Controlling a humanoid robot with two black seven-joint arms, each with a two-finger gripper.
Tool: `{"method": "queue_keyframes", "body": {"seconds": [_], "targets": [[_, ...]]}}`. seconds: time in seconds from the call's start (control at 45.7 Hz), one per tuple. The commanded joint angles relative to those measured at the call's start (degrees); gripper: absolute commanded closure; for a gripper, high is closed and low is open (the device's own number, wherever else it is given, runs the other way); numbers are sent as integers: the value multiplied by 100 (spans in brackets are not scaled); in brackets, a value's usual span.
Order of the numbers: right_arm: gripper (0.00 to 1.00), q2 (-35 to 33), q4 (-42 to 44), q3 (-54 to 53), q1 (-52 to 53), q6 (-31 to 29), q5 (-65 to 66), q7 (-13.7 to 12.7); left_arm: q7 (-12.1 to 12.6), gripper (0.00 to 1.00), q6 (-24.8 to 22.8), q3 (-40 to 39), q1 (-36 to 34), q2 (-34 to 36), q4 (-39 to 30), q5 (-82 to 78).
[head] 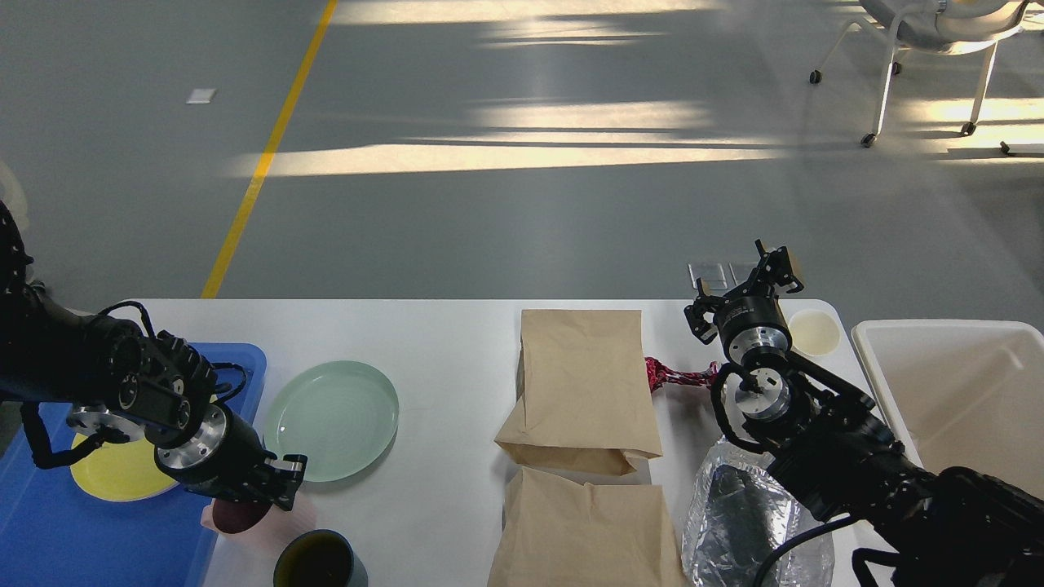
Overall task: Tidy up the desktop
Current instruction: 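Close the left gripper around the pink cup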
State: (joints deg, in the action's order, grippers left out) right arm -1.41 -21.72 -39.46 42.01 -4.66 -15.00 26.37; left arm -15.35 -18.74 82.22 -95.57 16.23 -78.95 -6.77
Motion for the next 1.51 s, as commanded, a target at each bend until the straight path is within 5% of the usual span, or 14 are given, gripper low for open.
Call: {"method": "queue_keyframes", "body": {"seconds": [0.0,0.153,0.415,0.634,0.7,0.831,1.115,1.487], "targets": [[0,0,1,0,0,0,6,0,-3,100,-217,-5,-453,249,-182,0],[0,0,1,0,0,0,6,0,-12,100,-551,13,-893,346,-253,18],[0,0,1,0,0,0,6,0,-3,99,-613,4,-674,267,-270,9],[0,0,1,0,0,0,6,0,-12,65,-762,13,-621,267,-262,9],[0,0,1,0,0,0,6,0,-12,48,-762,13,-612,267,-262,18],[0,0,1,0,0,0,-3,0,-12,34,-754,4,-595,188,-235,27],[0,0,1,0,0,0,6,0,-12,32,-552,-40,-270,-32,-165,53],[0,0,1,0,0,0,6,0,-21,32,581,-84,381,-410,98,79]]}}
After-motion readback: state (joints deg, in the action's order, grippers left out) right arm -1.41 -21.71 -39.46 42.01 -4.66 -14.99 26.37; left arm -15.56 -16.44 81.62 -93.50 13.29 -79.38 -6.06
